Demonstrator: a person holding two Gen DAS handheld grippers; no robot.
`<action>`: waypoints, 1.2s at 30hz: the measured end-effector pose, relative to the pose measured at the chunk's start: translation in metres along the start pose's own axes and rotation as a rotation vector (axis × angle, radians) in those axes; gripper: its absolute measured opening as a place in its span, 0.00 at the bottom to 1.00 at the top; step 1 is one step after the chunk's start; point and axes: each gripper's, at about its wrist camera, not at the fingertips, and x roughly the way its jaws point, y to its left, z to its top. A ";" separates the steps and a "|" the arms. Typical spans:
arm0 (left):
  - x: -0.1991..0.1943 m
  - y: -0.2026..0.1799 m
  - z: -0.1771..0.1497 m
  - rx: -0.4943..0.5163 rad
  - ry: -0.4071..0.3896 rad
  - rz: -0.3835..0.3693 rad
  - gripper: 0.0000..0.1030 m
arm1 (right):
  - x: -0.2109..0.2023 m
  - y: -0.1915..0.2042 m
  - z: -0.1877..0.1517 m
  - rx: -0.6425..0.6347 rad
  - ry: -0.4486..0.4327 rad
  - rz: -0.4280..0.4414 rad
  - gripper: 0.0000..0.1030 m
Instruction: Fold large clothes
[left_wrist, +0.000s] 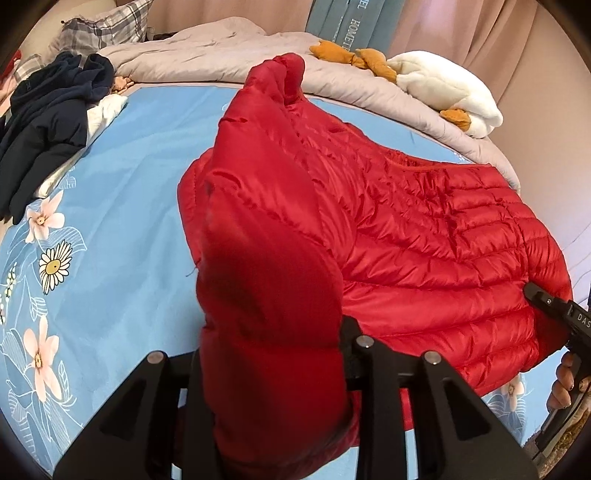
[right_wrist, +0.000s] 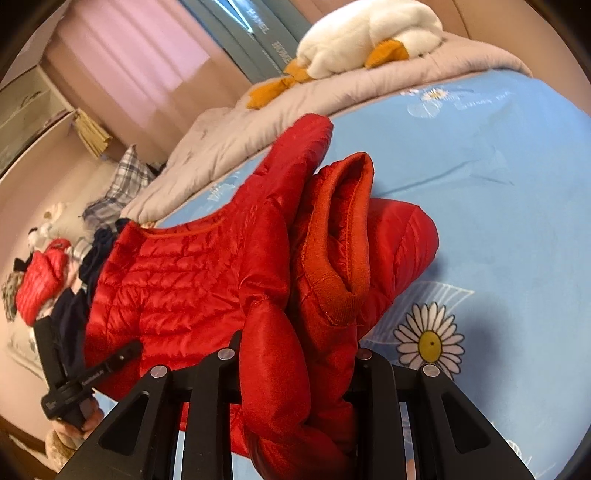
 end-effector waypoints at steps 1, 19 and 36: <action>0.000 -0.001 -0.001 0.001 0.001 0.003 0.29 | 0.001 -0.001 -0.002 0.007 0.006 -0.006 0.28; -0.055 -0.005 -0.011 0.009 -0.090 -0.017 0.26 | -0.031 0.019 -0.007 -0.045 -0.061 0.014 0.28; -0.046 0.010 -0.046 -0.010 -0.012 -0.004 0.28 | -0.018 -0.003 -0.025 -0.004 0.006 -0.006 0.28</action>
